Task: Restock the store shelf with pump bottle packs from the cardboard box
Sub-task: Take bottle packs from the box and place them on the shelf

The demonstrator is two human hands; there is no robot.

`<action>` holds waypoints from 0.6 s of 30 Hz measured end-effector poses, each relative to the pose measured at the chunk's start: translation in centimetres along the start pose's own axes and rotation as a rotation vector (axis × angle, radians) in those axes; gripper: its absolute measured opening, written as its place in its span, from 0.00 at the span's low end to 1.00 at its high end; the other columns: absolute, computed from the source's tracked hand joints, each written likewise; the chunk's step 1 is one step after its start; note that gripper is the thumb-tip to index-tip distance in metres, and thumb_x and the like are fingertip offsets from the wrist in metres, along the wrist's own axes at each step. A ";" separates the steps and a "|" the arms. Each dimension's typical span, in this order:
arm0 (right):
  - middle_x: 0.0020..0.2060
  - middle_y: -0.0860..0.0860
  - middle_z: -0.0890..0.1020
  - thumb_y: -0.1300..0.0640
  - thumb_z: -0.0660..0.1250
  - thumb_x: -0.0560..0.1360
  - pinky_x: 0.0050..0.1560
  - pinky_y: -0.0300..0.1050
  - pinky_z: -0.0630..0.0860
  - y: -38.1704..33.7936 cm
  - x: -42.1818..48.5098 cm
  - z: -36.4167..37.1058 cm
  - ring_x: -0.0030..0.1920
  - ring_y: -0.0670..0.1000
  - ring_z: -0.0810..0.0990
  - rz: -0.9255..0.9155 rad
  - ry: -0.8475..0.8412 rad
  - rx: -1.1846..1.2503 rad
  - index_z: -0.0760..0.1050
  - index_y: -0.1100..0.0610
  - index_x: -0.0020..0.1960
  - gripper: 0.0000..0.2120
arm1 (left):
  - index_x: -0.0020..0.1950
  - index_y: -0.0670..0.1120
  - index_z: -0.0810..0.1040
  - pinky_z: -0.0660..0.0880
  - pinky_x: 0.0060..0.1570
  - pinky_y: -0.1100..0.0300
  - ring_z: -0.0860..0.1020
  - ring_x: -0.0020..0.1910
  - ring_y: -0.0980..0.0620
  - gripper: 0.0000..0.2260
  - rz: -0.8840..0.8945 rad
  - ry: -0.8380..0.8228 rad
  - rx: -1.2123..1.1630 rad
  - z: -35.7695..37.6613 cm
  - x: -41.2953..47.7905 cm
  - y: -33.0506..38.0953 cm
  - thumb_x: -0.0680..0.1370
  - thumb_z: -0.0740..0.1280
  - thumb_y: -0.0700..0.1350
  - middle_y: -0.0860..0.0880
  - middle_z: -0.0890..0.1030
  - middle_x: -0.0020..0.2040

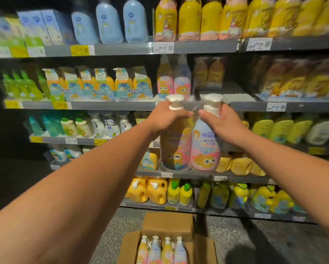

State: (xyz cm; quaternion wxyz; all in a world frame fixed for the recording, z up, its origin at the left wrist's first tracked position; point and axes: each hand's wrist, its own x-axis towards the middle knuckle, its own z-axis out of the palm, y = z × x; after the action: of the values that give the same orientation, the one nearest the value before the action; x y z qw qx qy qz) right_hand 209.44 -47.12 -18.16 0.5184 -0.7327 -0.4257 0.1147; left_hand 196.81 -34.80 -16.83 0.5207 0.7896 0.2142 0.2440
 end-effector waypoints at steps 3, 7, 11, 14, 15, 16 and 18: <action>0.52 0.50 0.79 0.49 0.67 0.76 0.57 0.52 0.77 0.5 0.6 -3.5 0.54 0.52 0.79 -0.002 0.000 0.024 0.69 0.50 0.57 0.12 | 0.55 0.44 0.82 0.77 0.58 0.44 0.81 0.53 0.43 0.21 -0.008 0.029 0.013 2.6 0.8 2.5 0.65 0.72 0.52 0.45 0.84 0.52; 0.59 0.53 0.78 0.46 0.67 0.76 0.61 0.59 0.75 1.8 0.9 -7.6 0.58 0.55 0.78 0.019 0.005 0.027 0.69 0.53 0.62 0.19 | 0.50 0.44 0.80 0.77 0.57 0.44 0.80 0.49 0.45 0.18 0.001 0.078 0.013 6.6 1.4 4.5 0.65 0.72 0.52 0.44 0.83 0.49; 0.60 0.53 0.78 0.46 0.67 0.75 0.62 0.59 0.75 3.2 1.2 -10.2 0.59 0.54 0.78 0.028 -0.021 0.018 0.69 0.54 0.67 0.23 | 0.57 0.42 0.81 0.77 0.58 0.42 0.81 0.53 0.43 0.24 -0.030 0.090 -0.004 9.4 2.5 4.7 0.65 0.72 0.53 0.42 0.83 0.53; 0.57 0.50 0.78 0.46 0.67 0.76 0.61 0.56 0.75 4.0 1.9 -11.1 0.57 0.53 0.78 0.029 -0.026 0.010 0.69 0.53 0.66 0.22 | 0.59 0.43 0.80 0.78 0.58 0.46 0.81 0.54 0.44 0.23 -0.046 0.081 -0.004 10.4 3.4 4.8 0.67 0.72 0.52 0.43 0.83 0.55; 0.55 0.49 0.77 0.46 0.67 0.76 0.60 0.55 0.76 4.3 2.3 -11.2 0.56 0.52 0.78 0.028 -0.019 0.013 0.70 0.53 0.65 0.21 | 0.60 0.43 0.79 0.78 0.58 0.46 0.81 0.54 0.44 0.21 -0.051 0.076 -0.006 10.5 3.9 4.8 0.69 0.73 0.50 0.43 0.83 0.55; 0.54 0.49 0.77 0.46 0.67 0.76 0.60 0.54 0.76 4.6 2.7 -11.3 0.56 0.52 0.77 0.031 -0.010 0.014 0.70 0.53 0.65 0.21 | 0.60 0.43 0.79 0.78 0.58 0.46 0.81 0.54 0.44 0.19 -0.054 0.072 -0.007 10.6 4.5 4.7 0.71 0.73 0.49 0.43 0.83 0.55; 0.54 0.50 0.78 0.45 0.67 0.75 0.59 0.55 0.76 5.2 3.7 -11.1 0.56 0.52 0.78 0.046 0.025 0.021 0.71 0.53 0.65 0.21 | 0.59 0.42 0.80 0.78 0.57 0.47 0.81 0.54 0.43 0.16 -0.040 0.052 -0.004 10.4 5.8 4.4 0.73 0.72 0.46 0.42 0.83 0.54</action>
State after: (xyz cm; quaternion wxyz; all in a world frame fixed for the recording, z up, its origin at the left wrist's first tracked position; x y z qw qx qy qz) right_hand 221.08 -52.17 -16.74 0.5286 -0.7383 -0.4008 0.1219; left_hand 208.08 -40.45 -15.33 0.5211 0.7776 0.2429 0.2545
